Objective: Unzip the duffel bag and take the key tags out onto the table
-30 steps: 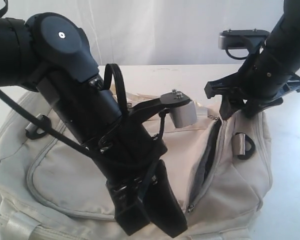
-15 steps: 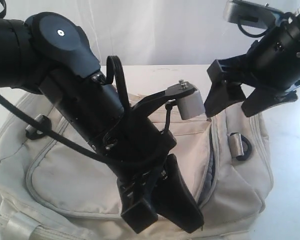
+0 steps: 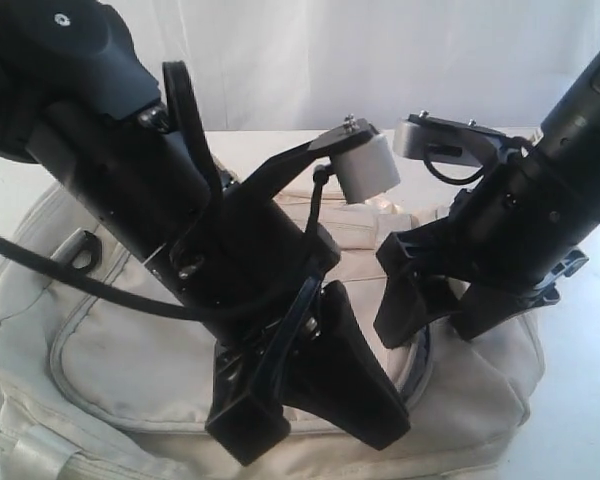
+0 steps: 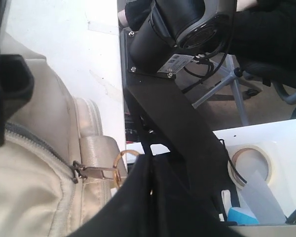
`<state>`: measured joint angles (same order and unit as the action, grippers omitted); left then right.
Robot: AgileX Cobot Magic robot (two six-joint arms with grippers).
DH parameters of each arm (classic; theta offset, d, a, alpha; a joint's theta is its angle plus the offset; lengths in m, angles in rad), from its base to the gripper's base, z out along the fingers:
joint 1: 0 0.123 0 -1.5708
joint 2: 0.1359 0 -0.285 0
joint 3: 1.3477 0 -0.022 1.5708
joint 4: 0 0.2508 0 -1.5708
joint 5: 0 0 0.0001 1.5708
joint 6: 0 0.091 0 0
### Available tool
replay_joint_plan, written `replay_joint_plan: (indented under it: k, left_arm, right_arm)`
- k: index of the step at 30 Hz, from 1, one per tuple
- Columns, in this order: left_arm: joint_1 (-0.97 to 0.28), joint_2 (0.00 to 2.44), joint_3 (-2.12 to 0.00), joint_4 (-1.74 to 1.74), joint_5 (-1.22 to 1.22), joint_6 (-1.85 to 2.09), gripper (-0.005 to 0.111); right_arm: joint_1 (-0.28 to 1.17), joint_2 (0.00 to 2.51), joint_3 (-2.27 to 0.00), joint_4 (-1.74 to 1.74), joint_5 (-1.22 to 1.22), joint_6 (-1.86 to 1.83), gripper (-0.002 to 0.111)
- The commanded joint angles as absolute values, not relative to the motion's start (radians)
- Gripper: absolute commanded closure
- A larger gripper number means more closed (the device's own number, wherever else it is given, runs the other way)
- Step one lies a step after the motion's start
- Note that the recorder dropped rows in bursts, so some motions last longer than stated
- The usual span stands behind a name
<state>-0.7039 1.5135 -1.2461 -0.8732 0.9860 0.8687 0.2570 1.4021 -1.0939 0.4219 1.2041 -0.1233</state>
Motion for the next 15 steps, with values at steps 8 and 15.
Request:
replay_joint_plan:
  k: [8, 15]
  left_arm:
    - [-0.71, 1.494, -1.24, -0.901, 1.072, 0.841, 0.107]
    - [-0.71, 1.494, -1.218, -0.901, 1.116, 0.815, 0.107]
  right_arm:
    - [0.278, 1.4, -1.031, 0.433, 1.107, -0.157, 0.076]
    - [0.278, 1.4, -1.023, 0.404, 0.978, -0.176, 0.107]
